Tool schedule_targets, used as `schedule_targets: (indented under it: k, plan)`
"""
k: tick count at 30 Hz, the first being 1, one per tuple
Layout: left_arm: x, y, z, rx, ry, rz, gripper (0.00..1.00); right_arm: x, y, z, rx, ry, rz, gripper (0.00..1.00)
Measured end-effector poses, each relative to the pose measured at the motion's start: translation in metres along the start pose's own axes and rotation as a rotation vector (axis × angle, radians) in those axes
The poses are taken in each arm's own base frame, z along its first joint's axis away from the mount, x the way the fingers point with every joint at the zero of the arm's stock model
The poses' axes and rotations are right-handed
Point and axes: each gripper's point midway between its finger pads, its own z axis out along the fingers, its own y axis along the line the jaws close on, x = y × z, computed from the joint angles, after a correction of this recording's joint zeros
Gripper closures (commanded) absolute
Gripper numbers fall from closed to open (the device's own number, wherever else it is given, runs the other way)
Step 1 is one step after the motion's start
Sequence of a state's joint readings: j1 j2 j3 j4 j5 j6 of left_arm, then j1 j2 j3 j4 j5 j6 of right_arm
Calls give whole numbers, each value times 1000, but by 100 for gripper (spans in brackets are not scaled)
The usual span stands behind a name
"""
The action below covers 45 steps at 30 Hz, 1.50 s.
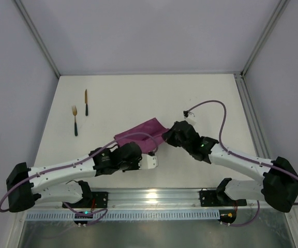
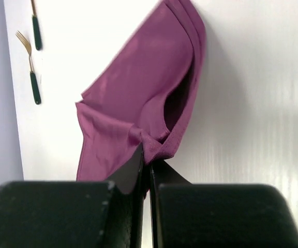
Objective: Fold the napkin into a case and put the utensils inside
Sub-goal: Pick up the upper triangle-folded napkin from the center of the board, then turn over the upper triangle folded napkin at the center of the board.
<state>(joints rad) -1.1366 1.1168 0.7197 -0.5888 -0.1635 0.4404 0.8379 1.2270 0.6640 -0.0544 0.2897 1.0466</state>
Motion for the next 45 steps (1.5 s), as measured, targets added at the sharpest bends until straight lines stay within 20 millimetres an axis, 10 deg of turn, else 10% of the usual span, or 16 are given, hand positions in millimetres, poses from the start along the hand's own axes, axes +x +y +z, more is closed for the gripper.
schedule_targets:
  k: [11,26,36,45]
  plan:
    - [-103,56,-59,-87,-264,-140,100,-101,10,-58,62,-59,-179,96]
    - [-221,60,-38,133,-406,-359,100,-149,-94,-141,419,10,-282,96]
    - [-283,31,-18,293,-435,-430,100,-184,-118,-211,623,-89,-318,96]
    - [-293,48,-13,369,-454,-567,100,-195,-133,-178,749,67,-364,96]
